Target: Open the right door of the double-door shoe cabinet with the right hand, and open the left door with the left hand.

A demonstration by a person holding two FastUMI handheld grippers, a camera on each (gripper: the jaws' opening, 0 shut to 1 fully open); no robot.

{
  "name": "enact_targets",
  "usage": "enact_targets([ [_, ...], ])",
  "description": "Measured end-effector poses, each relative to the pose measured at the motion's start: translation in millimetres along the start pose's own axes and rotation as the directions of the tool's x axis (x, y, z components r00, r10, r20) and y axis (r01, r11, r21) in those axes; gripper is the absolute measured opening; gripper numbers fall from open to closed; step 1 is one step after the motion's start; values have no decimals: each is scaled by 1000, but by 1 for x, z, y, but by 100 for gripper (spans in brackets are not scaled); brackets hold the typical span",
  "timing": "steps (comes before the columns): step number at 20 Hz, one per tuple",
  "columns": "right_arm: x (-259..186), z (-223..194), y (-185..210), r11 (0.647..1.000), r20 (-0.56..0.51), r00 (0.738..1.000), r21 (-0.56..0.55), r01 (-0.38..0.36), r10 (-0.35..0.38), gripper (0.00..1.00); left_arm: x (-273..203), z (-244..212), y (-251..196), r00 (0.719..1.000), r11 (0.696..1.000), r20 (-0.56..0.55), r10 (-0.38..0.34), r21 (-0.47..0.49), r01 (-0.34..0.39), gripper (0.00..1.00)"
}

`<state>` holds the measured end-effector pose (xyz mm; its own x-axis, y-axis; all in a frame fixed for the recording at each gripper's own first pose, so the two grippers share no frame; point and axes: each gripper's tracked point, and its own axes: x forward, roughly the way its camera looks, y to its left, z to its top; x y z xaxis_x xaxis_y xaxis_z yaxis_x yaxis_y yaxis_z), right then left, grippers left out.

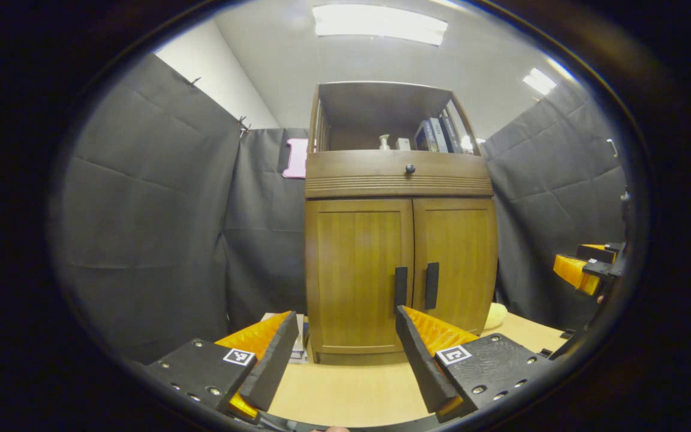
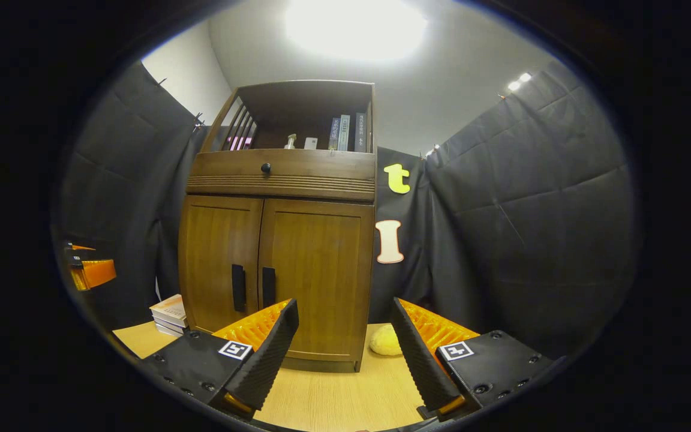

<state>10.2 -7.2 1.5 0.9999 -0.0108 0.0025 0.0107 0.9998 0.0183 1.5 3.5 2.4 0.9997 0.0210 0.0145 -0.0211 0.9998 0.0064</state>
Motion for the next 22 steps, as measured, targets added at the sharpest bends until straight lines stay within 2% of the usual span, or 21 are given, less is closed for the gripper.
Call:
enact_targets([
  [7,10,0,3,1000,-1,1000,16,-17,17,96,0,0,2,1000,1000,13,14,5,-14,94],
  [13,43,6,31,995,9,996,50,-85,84,97,0,1,5,999,999,16,40,28,-41,94],
  [22,111,5,82,986,25,988,60,-153,151,97,5,0,15,987,985,46,153,78,-156,94],
])
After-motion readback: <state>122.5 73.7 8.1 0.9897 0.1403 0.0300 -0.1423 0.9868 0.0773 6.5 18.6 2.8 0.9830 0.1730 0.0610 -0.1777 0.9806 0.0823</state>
